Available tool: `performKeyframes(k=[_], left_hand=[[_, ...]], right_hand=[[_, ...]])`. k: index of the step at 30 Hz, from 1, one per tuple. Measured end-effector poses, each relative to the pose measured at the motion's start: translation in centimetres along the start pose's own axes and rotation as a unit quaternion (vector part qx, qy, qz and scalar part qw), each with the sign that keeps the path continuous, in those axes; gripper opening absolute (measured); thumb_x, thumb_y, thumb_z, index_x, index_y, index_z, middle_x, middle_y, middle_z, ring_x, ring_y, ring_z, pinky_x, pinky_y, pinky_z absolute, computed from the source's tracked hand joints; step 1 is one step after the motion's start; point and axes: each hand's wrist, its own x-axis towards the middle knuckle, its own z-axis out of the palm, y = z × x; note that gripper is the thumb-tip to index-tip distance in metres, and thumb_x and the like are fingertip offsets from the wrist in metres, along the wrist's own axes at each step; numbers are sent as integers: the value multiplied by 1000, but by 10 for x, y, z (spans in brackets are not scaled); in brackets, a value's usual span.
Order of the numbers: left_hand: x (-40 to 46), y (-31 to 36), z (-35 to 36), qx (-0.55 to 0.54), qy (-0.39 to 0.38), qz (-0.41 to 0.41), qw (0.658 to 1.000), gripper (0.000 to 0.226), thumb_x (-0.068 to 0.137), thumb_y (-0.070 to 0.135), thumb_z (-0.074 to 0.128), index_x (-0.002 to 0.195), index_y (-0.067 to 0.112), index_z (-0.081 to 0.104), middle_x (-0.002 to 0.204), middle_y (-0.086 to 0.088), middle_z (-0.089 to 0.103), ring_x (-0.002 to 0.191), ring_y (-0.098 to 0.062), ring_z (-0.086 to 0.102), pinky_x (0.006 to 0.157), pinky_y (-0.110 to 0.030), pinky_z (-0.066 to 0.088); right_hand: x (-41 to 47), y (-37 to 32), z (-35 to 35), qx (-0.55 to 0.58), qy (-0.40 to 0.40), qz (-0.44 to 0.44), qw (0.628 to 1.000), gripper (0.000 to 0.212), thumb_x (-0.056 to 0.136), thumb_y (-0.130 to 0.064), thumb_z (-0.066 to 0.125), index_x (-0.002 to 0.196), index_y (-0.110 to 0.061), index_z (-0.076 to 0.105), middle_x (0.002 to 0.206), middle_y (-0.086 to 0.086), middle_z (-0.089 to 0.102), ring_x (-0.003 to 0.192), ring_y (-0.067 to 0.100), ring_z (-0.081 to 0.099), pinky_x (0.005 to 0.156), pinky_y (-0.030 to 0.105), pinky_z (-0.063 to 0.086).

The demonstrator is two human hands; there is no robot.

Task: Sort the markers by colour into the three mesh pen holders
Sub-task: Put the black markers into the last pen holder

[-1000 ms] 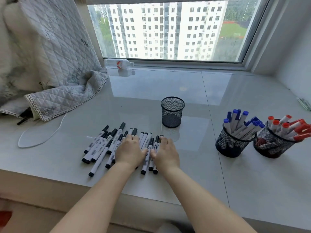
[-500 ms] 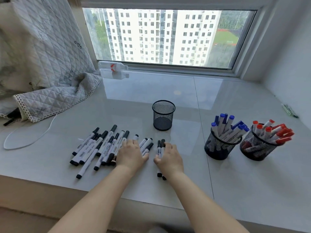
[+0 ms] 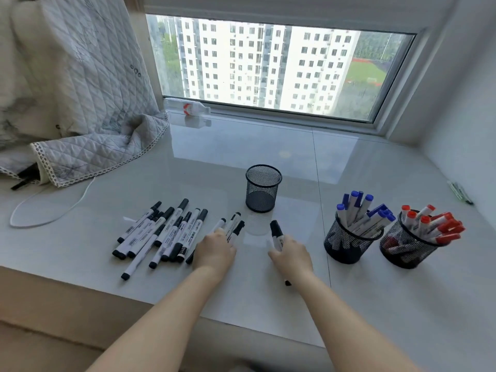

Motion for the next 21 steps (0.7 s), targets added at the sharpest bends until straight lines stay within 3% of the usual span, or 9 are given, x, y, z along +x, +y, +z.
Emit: performKeyframes(k=[2, 4, 11, 15, 16, 18, 21], left_hand=[[2, -3, 1, -23, 14, -19, 999, 40, 84, 24, 52, 121, 9, 51, 108, -15, 65, 98, -33, 61, 78, -33, 47], [5, -4, 3, -38, 33, -26, 998, 43, 85, 27, 53, 124, 9, 49, 103, -17, 65, 95, -33, 61, 76, -33, 47], [6, -4, 11, -96, 76, -7, 992, 54, 85, 30, 54, 135, 17, 41, 97, -14, 66, 89, -33, 62, 73, -34, 49], [7, -1, 13, -118, 88, -17, 989, 55, 82, 32, 55, 134, 16, 46, 105, -12, 67, 93, -31, 63, 76, -33, 49], [8, 0, 12, -130, 88, -23, 987, 53, 81, 33, 55, 131, 16, 50, 100, -9, 69, 89, -30, 63, 74, -32, 49], [11, 0, 11, -155, 87, -34, 983, 37, 78, 32, 55, 111, 16, 61, 72, -1, 65, 74, -28, 60, 63, -29, 44], [18, -1, 13, -160, 68, -36, 984, 13, 76, 34, 53, 77, 20, 56, 54, 6, 49, 65, -27, 56, 56, -27, 38]], right_hand=[[5, -2, -12, 189, -32, 27, 981, 2, 84, -11, 49, 84, -12, 48, 66, 3, 55, 54, 16, 58, 52, 26, 44], [14, -7, -23, 294, -39, 27, 954, 14, 84, -1, 43, 75, -11, 45, 56, 5, 52, 39, 14, 53, 45, 27, 44], [66, -75, -67, 336, 92, -66, 935, 17, 87, -16, 56, 71, -19, 50, 57, -2, 43, 48, 13, 38, 48, 27, 32], [85, -113, -84, 461, 139, -107, 870, 23, 89, -22, 57, 67, -18, 54, 47, -5, 48, 42, 9, 46, 46, 24, 41], [91, -120, -86, 483, 145, -116, 856, 22, 90, -22, 56, 69, -18, 55, 46, -8, 52, 46, 9, 52, 52, 24, 46], [104, -127, -88, 480, 157, -122, 855, 20, 92, -25, 53, 74, -19, 53, 53, -9, 63, 67, 16, 63, 71, 31, 50], [120, -125, -82, 471, 150, -100, 863, 21, 95, -30, 47, 76, -20, 51, 80, 0, 72, 82, 26, 60, 95, 45, 43]])
